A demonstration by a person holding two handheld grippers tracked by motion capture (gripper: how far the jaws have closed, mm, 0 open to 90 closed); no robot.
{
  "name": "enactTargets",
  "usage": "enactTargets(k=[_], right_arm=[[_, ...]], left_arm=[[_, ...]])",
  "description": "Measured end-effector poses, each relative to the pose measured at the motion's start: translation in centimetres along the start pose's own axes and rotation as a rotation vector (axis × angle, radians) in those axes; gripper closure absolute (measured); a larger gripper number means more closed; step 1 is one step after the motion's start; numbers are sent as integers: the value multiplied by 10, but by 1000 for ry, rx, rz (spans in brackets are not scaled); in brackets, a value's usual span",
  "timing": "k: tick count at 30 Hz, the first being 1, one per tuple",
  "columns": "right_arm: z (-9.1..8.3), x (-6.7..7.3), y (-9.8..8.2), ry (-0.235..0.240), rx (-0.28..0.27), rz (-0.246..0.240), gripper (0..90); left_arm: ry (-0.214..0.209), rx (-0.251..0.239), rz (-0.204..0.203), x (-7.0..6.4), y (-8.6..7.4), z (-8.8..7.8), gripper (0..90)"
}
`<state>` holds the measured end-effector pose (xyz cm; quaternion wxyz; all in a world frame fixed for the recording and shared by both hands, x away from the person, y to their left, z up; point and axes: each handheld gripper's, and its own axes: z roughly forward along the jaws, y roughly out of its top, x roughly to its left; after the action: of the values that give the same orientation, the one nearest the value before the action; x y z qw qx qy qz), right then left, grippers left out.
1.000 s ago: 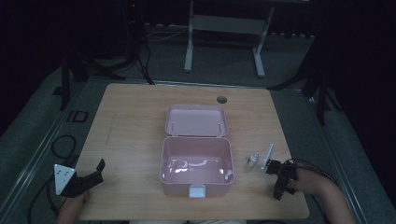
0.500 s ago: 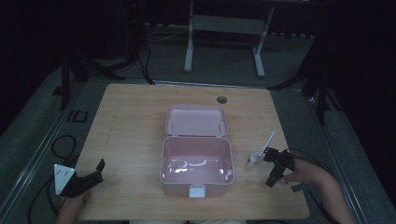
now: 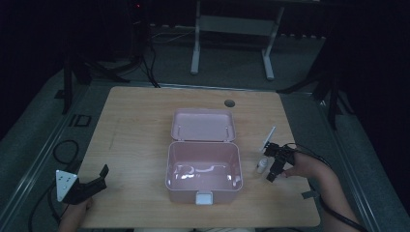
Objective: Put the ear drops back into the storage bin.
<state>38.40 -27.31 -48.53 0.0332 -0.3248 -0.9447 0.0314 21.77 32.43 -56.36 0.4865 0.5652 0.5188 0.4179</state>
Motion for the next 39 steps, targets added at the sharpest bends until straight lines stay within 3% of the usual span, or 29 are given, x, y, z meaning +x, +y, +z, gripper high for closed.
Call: enactTargets(k=[8, 22, 34, 37, 39], right_arm=[[-2, -4, 16, 25, -25, -19, 214], [12, -6, 39, 43, -7, -66, 379], [17, -5, 47, 33, 12, -103, 558], [17, -3, 48, 24, 23, -122, 578], [15, -1, 47, 6, 31, -159, 596]], left_arm=[[-1, 0, 2, 0, 0, 0, 9], [-2, 1, 1, 0, 0, 0, 9], [-1, 1, 3, 0, 0, 0, 10], [0, 2, 4, 0, 0, 0, 10], [-1, 2, 4, 0, 0, 0, 9]])
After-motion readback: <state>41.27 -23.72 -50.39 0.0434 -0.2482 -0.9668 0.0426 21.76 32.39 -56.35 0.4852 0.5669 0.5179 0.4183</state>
